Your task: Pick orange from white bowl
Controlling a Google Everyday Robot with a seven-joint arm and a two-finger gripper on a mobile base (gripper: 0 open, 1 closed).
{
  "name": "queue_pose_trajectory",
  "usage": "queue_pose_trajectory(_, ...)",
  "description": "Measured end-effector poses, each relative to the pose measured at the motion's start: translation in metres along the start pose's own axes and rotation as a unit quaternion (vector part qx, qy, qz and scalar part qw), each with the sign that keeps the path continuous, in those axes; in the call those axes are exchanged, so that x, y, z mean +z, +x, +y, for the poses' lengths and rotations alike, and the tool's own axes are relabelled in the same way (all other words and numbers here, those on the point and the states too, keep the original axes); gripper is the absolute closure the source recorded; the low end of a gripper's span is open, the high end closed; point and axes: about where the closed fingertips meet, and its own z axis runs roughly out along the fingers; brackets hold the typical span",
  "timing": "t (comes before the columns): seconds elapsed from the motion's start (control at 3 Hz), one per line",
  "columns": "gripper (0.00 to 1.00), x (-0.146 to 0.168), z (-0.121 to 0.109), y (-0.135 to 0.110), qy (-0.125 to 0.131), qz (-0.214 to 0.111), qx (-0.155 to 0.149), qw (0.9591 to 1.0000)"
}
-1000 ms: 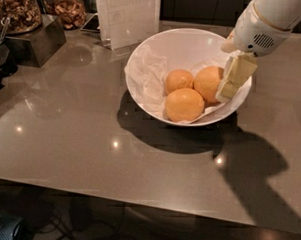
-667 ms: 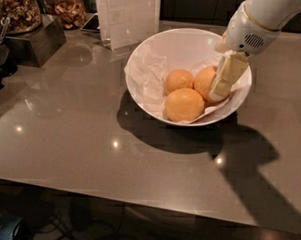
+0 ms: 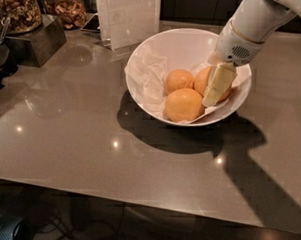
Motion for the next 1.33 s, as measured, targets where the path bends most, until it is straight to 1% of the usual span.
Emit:
queue_pose_trajectory(0.33, 0.15, 0.014, 0.001, 0.005, -0.015, 0.008, 0.006, 0.9998)
queue_pose_trajectory(0.67, 0.34, 0.021, 0.003, 0.012, -0.022, 0.013, 0.013, 0.9996)
queue_pose_trajectory(1.0, 0.57, 0.026, 0.005, 0.020, -0.025, 0.018, 0.020, 0.9993)
queue_pose_trajectory(1.33, 0.80, 0.025, 0.005, 0.022, -0.025, 0.019, 0.023, 0.9992)
